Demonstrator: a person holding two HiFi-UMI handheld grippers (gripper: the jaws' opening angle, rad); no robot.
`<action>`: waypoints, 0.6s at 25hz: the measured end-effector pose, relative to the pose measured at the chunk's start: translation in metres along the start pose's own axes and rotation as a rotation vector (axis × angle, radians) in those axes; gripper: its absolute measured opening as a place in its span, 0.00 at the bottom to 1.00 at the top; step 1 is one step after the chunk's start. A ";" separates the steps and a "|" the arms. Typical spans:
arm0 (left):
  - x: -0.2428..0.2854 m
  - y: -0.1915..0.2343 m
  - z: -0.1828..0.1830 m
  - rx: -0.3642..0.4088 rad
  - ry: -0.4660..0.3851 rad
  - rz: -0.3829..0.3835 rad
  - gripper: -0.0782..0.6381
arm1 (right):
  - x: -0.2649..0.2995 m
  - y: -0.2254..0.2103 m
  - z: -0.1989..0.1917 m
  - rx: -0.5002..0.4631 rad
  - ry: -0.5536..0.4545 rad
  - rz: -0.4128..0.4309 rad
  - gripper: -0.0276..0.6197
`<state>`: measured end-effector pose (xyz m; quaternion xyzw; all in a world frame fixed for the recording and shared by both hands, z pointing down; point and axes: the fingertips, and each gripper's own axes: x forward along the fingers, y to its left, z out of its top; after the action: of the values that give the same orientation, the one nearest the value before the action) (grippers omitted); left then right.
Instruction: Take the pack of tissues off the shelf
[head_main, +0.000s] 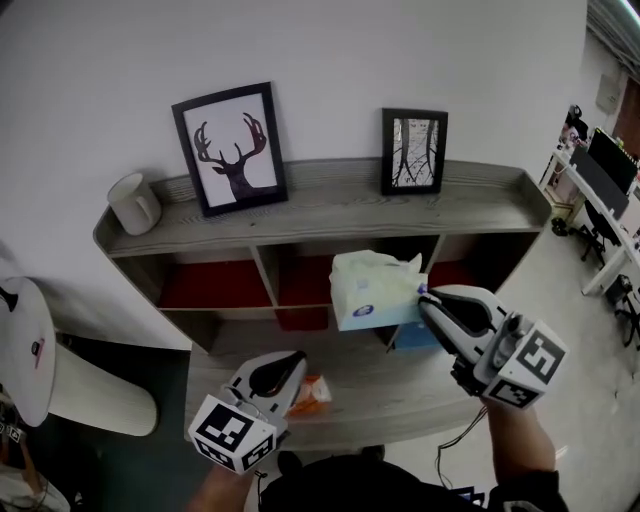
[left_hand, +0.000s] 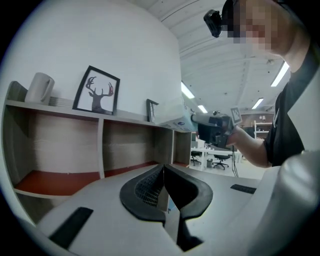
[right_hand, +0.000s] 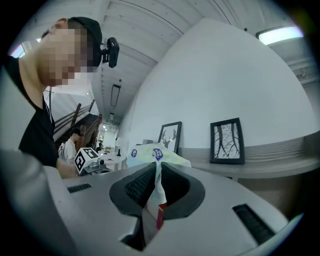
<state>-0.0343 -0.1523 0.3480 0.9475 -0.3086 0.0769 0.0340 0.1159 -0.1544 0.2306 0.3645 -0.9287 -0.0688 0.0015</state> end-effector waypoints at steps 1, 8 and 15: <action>-0.007 0.005 -0.003 0.001 0.005 -0.004 0.13 | 0.007 0.009 -0.005 0.014 0.002 0.004 0.09; -0.038 0.034 -0.024 -0.021 0.013 -0.020 0.13 | 0.043 0.068 -0.052 0.158 0.019 0.018 0.09; -0.041 0.039 -0.038 -0.066 -0.001 -0.034 0.13 | 0.043 0.088 -0.093 0.250 0.046 -0.004 0.09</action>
<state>-0.0942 -0.1559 0.3791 0.9510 -0.2947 0.0657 0.0667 0.0295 -0.1319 0.3315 0.3654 -0.9289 0.0558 -0.0226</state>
